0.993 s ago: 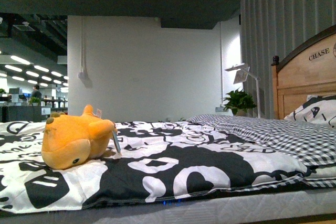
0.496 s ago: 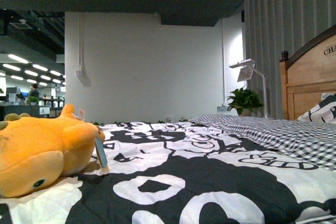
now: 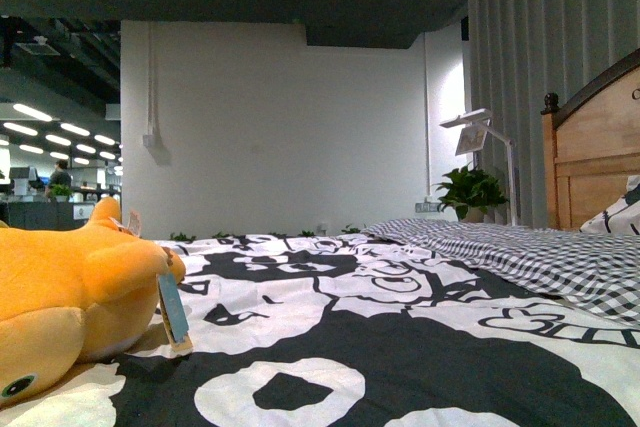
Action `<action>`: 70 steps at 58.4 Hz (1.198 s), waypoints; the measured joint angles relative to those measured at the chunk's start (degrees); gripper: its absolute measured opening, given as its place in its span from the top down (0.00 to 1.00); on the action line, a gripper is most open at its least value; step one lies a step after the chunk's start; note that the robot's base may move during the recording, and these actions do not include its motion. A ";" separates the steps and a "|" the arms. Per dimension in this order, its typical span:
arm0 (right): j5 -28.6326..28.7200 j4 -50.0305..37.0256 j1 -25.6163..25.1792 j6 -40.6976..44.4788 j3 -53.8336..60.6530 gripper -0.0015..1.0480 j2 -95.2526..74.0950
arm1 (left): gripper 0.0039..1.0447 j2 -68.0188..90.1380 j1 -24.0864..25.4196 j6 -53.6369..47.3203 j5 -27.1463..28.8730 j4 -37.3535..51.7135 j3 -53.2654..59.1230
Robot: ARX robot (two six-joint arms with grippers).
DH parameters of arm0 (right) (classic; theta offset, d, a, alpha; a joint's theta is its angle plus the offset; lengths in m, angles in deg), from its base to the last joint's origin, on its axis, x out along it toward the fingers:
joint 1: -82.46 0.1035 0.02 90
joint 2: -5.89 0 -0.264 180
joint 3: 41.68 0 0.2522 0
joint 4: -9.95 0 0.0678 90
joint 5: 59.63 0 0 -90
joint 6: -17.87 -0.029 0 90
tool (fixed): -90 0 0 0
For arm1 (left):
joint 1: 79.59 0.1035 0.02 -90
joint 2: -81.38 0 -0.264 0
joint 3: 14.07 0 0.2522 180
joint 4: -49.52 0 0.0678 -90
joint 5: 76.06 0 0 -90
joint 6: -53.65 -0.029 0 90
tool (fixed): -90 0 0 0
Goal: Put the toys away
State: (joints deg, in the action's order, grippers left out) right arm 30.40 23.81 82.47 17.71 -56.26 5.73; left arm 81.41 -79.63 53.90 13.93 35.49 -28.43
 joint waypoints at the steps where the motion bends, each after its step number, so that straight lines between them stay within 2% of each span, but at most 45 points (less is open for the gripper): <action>1: 0.00 0.00 0.02 0.02 0.00 0.06 0.00 | 0.06 0.00 0.00 0.00 0.00 0.00 0.00; 70: 0.20 -0.04 0.00 0.00 0.00 0.06 -0.04 | 0.06 0.00 -0.09 -0.02 0.04 -0.04 0.02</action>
State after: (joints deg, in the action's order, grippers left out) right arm 30.60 23.77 82.47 17.71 -56.26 5.68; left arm 81.41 -79.71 53.88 13.97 35.45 -28.41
